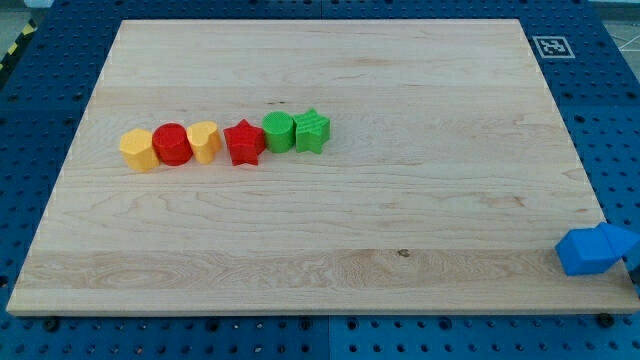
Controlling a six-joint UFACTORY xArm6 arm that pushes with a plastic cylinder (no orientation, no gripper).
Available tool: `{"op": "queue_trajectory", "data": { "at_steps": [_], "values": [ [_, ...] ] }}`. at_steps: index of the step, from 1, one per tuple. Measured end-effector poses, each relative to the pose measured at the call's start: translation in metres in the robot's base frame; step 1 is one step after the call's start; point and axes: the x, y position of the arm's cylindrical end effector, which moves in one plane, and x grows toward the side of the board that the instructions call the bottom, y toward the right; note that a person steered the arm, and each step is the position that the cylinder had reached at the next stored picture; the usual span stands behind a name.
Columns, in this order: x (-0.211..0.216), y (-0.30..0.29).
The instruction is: Push blue triangle towards center
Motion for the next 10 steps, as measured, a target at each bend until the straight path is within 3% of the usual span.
{"op": "queue_trajectory", "data": {
  "at_steps": [3, 6, 10],
  "values": [
    [-0.059, -0.047],
    [-0.082, 0.009],
    [-0.090, -0.151]
  ]
}}
